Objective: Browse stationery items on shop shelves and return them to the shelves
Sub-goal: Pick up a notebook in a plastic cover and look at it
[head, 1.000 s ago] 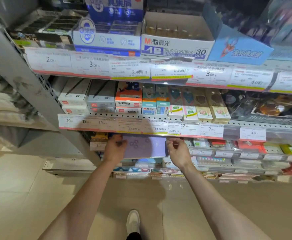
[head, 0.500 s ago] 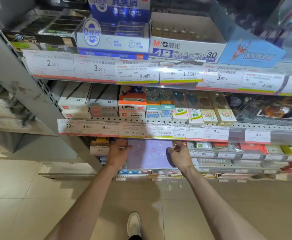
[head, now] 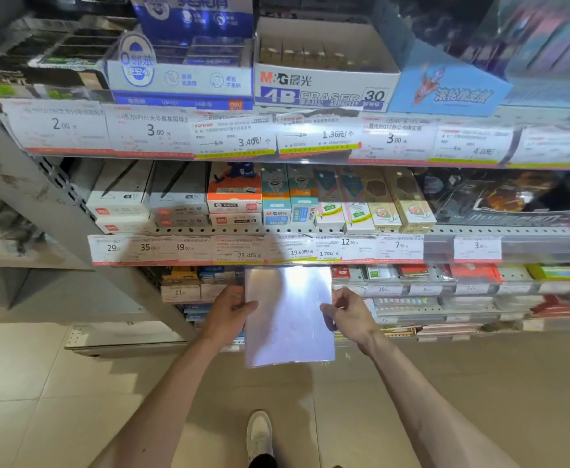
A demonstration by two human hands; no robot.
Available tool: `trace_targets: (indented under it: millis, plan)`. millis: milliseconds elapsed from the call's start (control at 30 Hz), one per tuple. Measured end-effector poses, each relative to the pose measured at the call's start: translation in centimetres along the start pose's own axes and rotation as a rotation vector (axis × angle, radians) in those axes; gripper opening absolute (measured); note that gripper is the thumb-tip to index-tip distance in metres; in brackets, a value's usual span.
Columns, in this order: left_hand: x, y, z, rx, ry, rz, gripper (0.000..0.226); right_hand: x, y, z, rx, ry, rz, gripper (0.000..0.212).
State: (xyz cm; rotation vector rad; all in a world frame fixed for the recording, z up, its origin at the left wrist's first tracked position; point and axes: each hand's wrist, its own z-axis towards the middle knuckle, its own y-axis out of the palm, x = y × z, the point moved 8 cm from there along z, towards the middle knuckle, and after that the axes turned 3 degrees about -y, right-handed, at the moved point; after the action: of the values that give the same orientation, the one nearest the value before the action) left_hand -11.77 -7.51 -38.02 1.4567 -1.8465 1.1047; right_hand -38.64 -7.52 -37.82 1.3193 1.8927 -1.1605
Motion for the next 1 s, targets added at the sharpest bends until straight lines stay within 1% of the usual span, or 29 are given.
trace_targets:
  millis: [67, 133, 333, 533, 633, 733, 867, 933, 1000]
  plan:
    - [-1.3, 0.9, -0.6, -0.021, -0.012, 0.051, 0.030, 1.7, -0.3, -0.7, -0.008, 0.027, -0.005, 0.024]
    - [-2.5, 2.1, -1.4, -0.030, -0.019, 0.101, 0.026, 3.3, -0.8, -1.7, -0.004, 0.053, -0.006, 0.021]
    - [-3.4, 6.8, -6.2, -0.061, -0.039, 0.109, 0.011, 8.0, -3.2, -4.7, -0.031, 0.094, -0.025, 0.016]
    - [-1.4, 12.5, -10.8, -0.055, 0.076, 0.122, 0.010, 10.9, -9.0, -8.5, 0.030, 0.083, 0.027, 0.023]
    - [1.0, 15.6, -12.3, -0.034, 0.169, 0.153, 0.008, 11.0, -13.3, -10.7, 0.117, 0.033, 0.091, 0.028]
    - [4.1, 19.2, -13.3, -0.008, 0.285, 0.192, 0.014, 10.8, -18.7, -13.1, 0.253, -0.052, 0.156, 0.030]
    - [9.8, 24.8, -15.9, 0.053, 0.414, 0.221, 0.015, 10.8, -26.5, -16.2, 0.456, -0.169, 0.156, 0.033]
    - [13.0, 27.7, -17.4, 0.068, 0.495, 0.223, 0.013, 10.9, -30.3, -17.7, 0.542, -0.209, 0.198, 0.030]
    - [16.1, 30.9, -18.9, 0.026, 0.563, 0.140, 0.014, 10.7, -34.1, -19.3, 0.611, -0.263, 0.240, 0.025]
